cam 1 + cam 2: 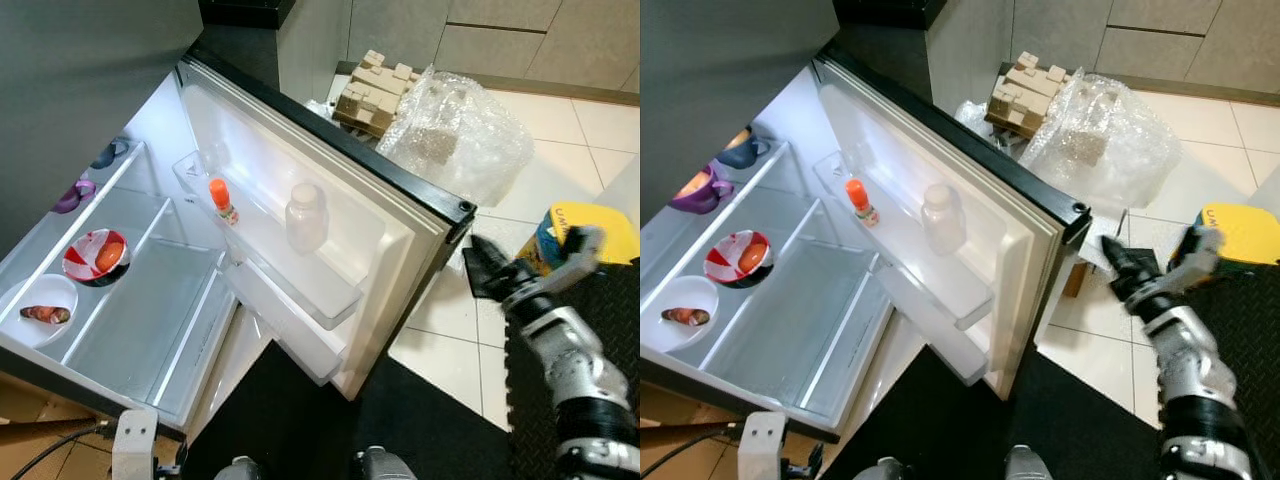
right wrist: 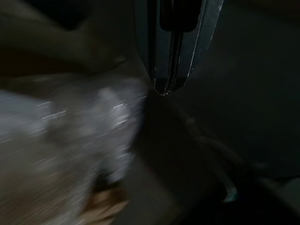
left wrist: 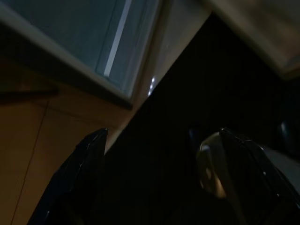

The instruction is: Restocking fridge

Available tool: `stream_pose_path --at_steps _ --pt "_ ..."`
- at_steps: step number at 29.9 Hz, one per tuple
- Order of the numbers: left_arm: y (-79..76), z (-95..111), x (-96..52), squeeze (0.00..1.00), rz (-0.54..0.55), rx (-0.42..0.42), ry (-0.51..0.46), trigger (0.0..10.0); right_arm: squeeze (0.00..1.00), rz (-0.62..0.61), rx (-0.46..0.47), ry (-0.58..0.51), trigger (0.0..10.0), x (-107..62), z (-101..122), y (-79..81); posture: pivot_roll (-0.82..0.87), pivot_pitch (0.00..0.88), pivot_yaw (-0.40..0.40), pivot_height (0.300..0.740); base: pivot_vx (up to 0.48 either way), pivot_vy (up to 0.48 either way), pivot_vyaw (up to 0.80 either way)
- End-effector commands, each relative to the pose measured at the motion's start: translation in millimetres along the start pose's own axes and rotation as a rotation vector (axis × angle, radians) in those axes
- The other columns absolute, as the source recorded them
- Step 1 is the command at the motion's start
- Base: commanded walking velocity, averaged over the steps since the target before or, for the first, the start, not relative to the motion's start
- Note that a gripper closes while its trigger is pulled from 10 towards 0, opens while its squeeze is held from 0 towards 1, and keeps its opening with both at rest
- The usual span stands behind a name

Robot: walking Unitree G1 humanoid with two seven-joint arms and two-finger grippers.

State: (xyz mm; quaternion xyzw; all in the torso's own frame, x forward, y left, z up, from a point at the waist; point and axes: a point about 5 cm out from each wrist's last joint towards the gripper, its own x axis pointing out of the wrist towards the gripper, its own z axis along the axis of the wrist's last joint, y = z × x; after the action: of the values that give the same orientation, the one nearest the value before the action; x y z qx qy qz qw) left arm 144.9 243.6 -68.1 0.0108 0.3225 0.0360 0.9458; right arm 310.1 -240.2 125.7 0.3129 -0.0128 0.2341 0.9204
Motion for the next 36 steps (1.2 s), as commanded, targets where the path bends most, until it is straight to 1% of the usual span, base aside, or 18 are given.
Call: stream_pose_path --at_steps 1,3,4,12,13,14,15,16,17,21,23,24,26,28,31,32,35,36 --pt "12.0 -14 -8.9 0.0 0.042 0.006 0.065 10.0 0.0 0.087 0.061 0.019 10.0 -1.3 -7 8.4 -0.12 0.175 0.042 0.725 0.0 0.0 0.0" --pt "12.3 -14 -9.0 0.0 0.042 0.006 0.065 10.0 0.0 0.123 0.079 0.023 10.0 -1.4 -9 11.6 -0.12 0.175 0.042 0.725 0.0 0.0 0.0" --pt "13.8 -16 -10.2 0.0 0.037 0.016 0.077 10.0 0.0 0.217 0.126 0.048 10.0 -2.8 -15 21.7 -0.12 0.175 0.042 0.725 0.0 0.0 0.0" --pt "17.2 -21 -12.6 0.0 0.043 0.017 0.106 10.0 0.0 0.346 0.202 0.086 10.0 -5.7 -24 37.0 -0.12 0.175 0.043 0.725 0.0 0.0 0.0" --pt "19.8 -27 -15.3 0.0 0.051 0.017 0.14 10.0 0.0 0.517 0.34 0.118 10.0 -9.0 -35 65.6 -0.13 0.176 0.046 0.725 0.0 0.0 0.0" --pt "20.5 -28 -16.3 0.0 0.053 0.016 0.15 10.0 0.0 0.576 0.394 0.125 10.0 -10.3 -38 76.6 -0.13 0.176 0.046 0.725 0.0 0.0 0.0" --pt "21.1 -32 -17.9 0.0 0.054 0.017 0.167 10.0 0.0 0.676 0.5 0.157 10.0 -12.3 -47 98.1 -0.13 0.177 0.046 0.725 0.0 0.0 0.0" --pt "22.3 -34 -19.4 0.0 0.055 0.017 0.179 10.0 0.0 0.714 0.531 0.18 10.0 -13.5 -55 108.8 -0.12 0.176 0.048 0.725 0.0 0.0 0.0" --pt "23.2 -35 -20.4 0.0 0.056 0.016 0.188 10.0 0.0 0.738 0.55 0.195 10.0 -14.5 -60 116.0 -0.12 0.176 0.048 0.725 0.0 0.0 0.0" --pt "24.9 -38 -22.2 0.0 0.059 0.015 0.202 10.0 0.0 0.759 0.556 0.208 10.0 -15.5 -68 124.0 -0.12 0.176 0.05 0.725 0.0 0.0 0.0" --pt "26.5 -40 -23.9 0.0 0.059 0.015 0.214 10.0 0.0 0.602 0.468 0.195 10.0 -9.0 -79 106.4 -0.12 0.175 0.051 0.725 0.0 0.0 0.0" --pt "28.5 -42 -25.7 0.0 0.061 0.015 0.225 10.0 0.0 0.376 0.35 0.211 10.0 -4.4 -91 77.2 -0.12 0.175 0.051 0.725 0.0 0.0 0.0" --pt "30.8 -44 -27.9 0.0 0.063 0.016 0.237 10.0 0.0 0.145 0.215 0.245 10.0 -5.8 -103 45.2 -0.12 0.173 0.051 0.725 0.0 0.0 0.0" --pt "31.3 -45 -28.3 0.0 0.063 0.016 0.239 10.0 0.0 0.109 0.198 0.253 10.0 -7.6 -104 39.7 -0.12 0.173 0.051 0.725 0.0 0.0 0.0" --pt "32.9 -48 -30.7 0.0 0.065 0.015 0.256 10.0 0.0 -0.141 0.133 0.299 10.0 -28.2 -108 5.8 -0.12 0.172 0.048 0.725 0.0 0.0 0.0" --pt "32.9 -48 -30.7 0.0 0.065 0.015 0.256 10.0 0.0 -0.141 0.133 0.299 10.0 -28.2 -108 5.8 -0.12 0.172 0.048 0.725 0.0 0.0 0.0" --pt "33.2 -53 -34.6 0.0 0.066 0.012 0.277 10.0 0.0 -0.413 0.001 0.398 10.0 -61.5 -118 -27.5 -0.12 0.167 0.05 0.725 0.0 0.0 0.0" --pt "33.2 -53 -34.6 0.0 0.066 0.012 0.277 10.0 0.0 -0.413 0.001 0.398 10.0 -61.5 -118 -27.5 -0.12 0.167 0.05 0.725 0.0 0.0 0.0"
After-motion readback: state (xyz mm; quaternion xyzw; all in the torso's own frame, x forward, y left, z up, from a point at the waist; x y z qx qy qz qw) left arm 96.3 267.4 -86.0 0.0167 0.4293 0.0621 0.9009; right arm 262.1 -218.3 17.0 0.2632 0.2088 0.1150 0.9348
